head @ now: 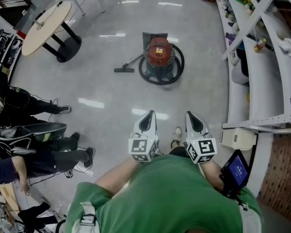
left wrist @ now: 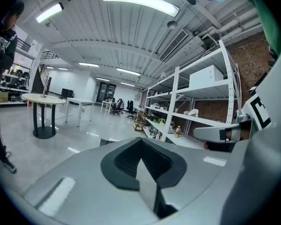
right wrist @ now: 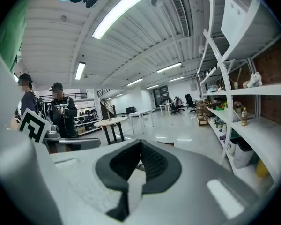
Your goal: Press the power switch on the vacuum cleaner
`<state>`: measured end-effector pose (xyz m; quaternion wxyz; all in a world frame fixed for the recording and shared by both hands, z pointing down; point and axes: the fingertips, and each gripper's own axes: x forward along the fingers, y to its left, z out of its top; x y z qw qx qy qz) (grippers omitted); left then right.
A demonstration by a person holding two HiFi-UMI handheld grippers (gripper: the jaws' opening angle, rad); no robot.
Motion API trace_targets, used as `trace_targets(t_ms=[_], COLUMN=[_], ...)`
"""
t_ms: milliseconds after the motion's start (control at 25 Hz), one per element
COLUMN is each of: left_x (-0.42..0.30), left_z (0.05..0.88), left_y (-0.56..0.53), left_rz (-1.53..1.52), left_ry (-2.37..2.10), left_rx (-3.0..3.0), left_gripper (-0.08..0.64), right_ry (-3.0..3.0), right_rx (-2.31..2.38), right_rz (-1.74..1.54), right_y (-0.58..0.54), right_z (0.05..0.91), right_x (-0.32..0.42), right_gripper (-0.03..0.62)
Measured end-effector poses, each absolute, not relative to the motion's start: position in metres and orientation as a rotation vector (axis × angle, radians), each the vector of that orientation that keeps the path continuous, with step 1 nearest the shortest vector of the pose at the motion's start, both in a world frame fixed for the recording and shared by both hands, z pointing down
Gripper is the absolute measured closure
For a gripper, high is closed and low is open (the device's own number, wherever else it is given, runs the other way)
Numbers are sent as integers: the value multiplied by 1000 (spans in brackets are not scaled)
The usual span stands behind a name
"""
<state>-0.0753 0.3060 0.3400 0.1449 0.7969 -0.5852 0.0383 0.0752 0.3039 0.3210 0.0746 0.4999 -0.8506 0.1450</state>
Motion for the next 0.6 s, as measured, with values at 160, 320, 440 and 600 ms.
trace_targets(t_ms=[160, 320, 440, 600], left_x=[-54, -31, -17, -9], left_z=[338, 337, 336, 336], left_y=[267, 234, 214, 194], left_rz=[121, 119, 117, 111], left_ry=[-1706, -1745, -1777, -1817], left_rx=[2276, 2258, 2240, 2218], left_gripper=[552, 552, 552, 552], right_ry=[-2576, -2603, -2618, -2634], right_rx=[1468, 1424, 1397, 1361], right_rz=[448, 458, 464, 462], right_y=[264, 228, 206, 181], right_z=[323, 324, 325, 328], right_x=[92, 114, 128, 136], right_gripper=[591, 591, 591, 591])
